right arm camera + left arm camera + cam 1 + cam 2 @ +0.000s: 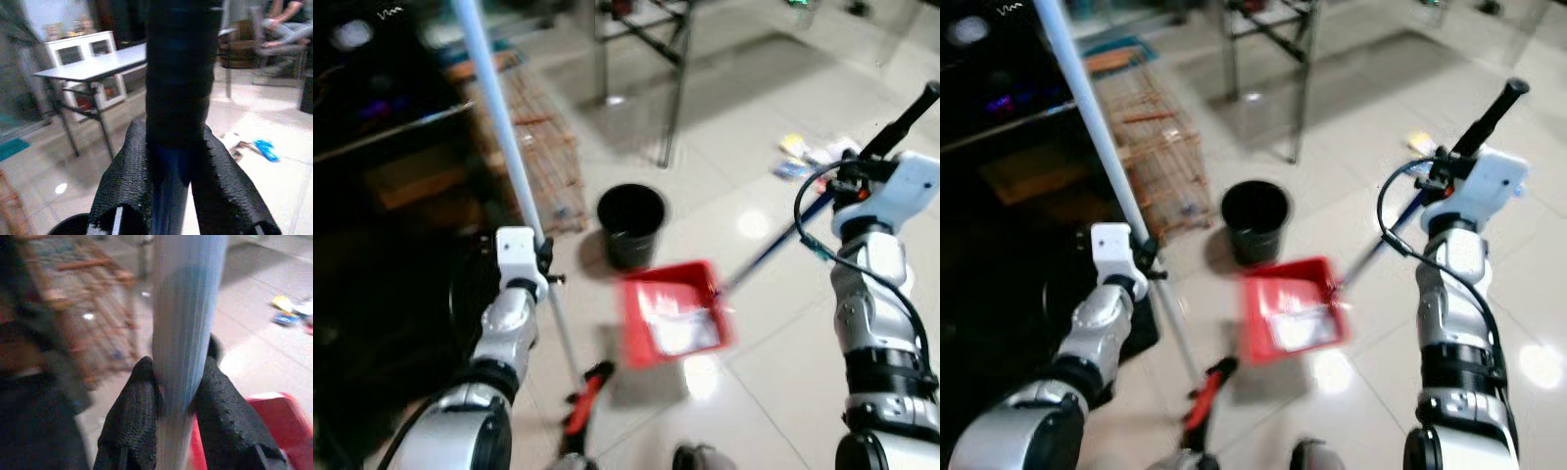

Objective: Sweep floor

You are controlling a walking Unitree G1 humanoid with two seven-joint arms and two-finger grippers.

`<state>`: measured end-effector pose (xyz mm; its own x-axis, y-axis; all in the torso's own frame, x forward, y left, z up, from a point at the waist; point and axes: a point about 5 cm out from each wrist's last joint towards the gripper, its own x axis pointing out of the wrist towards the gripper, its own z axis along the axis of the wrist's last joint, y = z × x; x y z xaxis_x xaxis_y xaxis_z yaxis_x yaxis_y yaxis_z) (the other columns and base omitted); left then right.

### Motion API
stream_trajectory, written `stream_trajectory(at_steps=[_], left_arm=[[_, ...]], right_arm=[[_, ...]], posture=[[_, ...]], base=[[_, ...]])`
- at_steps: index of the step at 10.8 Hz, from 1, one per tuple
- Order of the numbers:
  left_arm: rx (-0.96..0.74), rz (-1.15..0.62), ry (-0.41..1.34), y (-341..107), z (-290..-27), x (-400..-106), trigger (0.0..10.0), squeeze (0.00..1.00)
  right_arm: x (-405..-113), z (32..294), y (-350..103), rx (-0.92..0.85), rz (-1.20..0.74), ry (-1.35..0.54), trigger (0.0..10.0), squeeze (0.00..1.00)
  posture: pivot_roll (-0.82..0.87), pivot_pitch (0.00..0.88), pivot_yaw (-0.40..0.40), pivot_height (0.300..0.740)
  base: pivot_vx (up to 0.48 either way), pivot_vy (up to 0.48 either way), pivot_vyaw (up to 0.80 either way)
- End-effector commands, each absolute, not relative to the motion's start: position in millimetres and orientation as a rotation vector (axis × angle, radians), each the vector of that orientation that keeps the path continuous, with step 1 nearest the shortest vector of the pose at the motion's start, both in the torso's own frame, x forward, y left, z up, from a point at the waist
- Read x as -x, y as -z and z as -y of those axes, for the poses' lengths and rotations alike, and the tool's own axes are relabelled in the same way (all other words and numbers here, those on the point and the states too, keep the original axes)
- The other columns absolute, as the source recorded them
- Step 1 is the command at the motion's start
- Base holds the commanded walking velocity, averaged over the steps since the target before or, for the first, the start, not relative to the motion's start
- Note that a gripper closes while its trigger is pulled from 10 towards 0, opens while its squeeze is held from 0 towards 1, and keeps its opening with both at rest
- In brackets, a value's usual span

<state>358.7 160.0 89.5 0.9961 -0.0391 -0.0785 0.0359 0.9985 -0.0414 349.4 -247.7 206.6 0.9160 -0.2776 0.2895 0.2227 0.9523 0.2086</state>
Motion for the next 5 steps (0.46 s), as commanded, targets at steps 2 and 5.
stream_trajectory(at_steps=[2,5], left_arm=[[0.037,-0.063,0.065,-92.8,-152.5,-360.1,10.0,0.0],[0.038,-0.064,0.063,-92.4,-153.0,-359.9,10.0,0.0]], right_arm=[[-347.0,251.9,-221.2,-0.177,0.383,0.27,10.0,0.0],[-346.5,250.3,-222.3,-0.168,0.395,0.266,10.0,0.0]], posture=[[-0.04,0.199,0.042,0.74],[-0.04,0.199,0.042,0.74]], base=[[0.298,0.0,-0.71],[0.299,0.0,0.0]])
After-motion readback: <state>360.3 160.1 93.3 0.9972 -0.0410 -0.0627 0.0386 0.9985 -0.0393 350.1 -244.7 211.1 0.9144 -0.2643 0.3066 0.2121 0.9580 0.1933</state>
